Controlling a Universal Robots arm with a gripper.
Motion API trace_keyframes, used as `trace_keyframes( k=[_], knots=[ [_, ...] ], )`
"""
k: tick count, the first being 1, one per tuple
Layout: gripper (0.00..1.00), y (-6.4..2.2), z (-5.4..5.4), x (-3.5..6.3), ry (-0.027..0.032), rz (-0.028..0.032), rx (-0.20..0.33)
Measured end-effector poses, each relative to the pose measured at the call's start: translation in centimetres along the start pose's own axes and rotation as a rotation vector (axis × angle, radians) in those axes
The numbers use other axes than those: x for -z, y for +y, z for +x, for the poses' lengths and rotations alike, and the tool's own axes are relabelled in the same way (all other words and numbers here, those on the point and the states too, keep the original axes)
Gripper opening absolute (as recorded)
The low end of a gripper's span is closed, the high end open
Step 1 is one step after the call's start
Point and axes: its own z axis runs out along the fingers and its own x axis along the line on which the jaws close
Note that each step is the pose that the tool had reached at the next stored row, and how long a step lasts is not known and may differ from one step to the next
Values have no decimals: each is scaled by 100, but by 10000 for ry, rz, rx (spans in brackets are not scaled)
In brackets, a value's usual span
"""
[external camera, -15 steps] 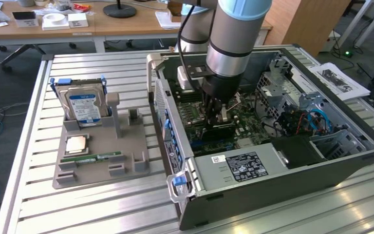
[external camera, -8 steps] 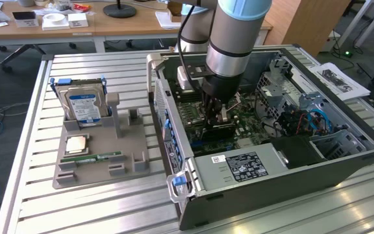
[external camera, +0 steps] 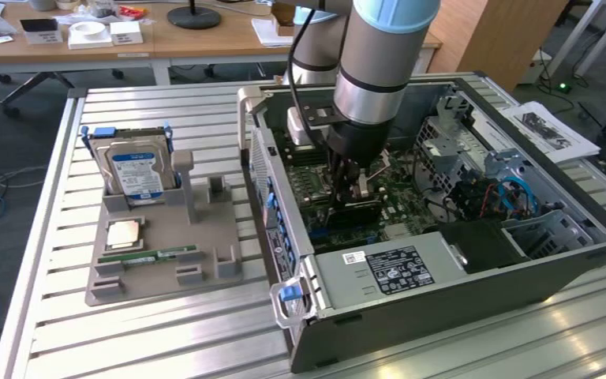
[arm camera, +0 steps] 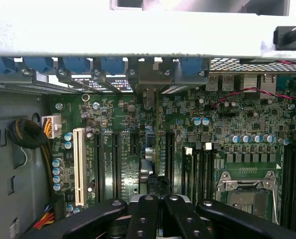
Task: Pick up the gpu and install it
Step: 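Press down on the gpu until it lock into place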
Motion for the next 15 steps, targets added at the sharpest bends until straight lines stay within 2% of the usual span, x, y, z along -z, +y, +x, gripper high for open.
trace_keyframes(
  k=[4, 15],
  knots=[
    [11, 0, -2, 27, -15, 6, -1],
    [11, -2, -10, 288, -1, 1, 0]
  ],
)
